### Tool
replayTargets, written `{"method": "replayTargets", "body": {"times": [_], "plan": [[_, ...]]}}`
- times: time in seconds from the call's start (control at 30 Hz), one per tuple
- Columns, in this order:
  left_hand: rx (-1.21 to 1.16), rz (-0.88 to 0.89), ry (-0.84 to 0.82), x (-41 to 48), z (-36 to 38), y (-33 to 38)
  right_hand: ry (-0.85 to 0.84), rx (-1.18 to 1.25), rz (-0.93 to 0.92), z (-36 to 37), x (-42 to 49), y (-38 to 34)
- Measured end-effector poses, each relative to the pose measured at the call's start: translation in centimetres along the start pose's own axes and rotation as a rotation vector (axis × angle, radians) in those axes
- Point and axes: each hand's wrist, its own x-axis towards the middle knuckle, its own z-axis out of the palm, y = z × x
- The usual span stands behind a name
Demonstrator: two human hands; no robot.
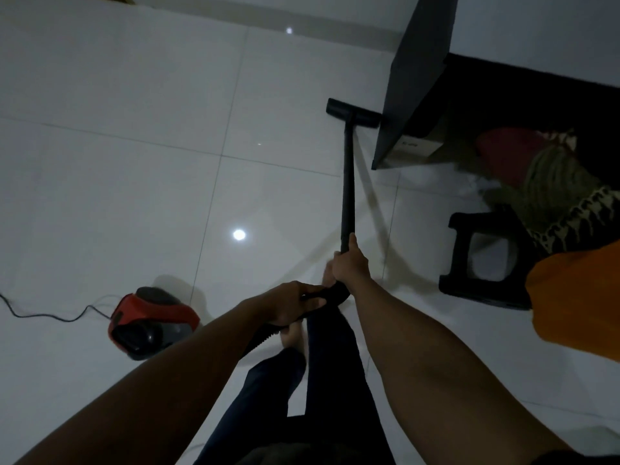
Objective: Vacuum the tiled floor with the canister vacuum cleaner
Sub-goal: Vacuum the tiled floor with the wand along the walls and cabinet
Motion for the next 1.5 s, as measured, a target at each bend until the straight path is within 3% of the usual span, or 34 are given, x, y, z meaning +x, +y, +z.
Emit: {"method": "replayTargets", "body": {"times": [0.2, 0.7, 1.17, 1.5], "plan": [[-0.014, -0.024, 0.015, 4.3, -7.1, 4.5, 0.006, 0.037, 0.014, -3.6, 5.4, -7.2], [-0.097, -0.08, 0.016, 12.2, -19.0, 12.0, 0.031, -0.175, 0.019, -11.0, 15.3, -19.1], [-0.101, -0.078, 0.063, 12.7, -18.5, 12.7, 0.086, -0.204, -0.032, -11.2, 16.1, -19.7], [-0.223, -0.083, 0.1, 5.9, -14.5, 6.6, -0.039, -0.392, -0.2, -5.2, 9.2, -18.1]]}}
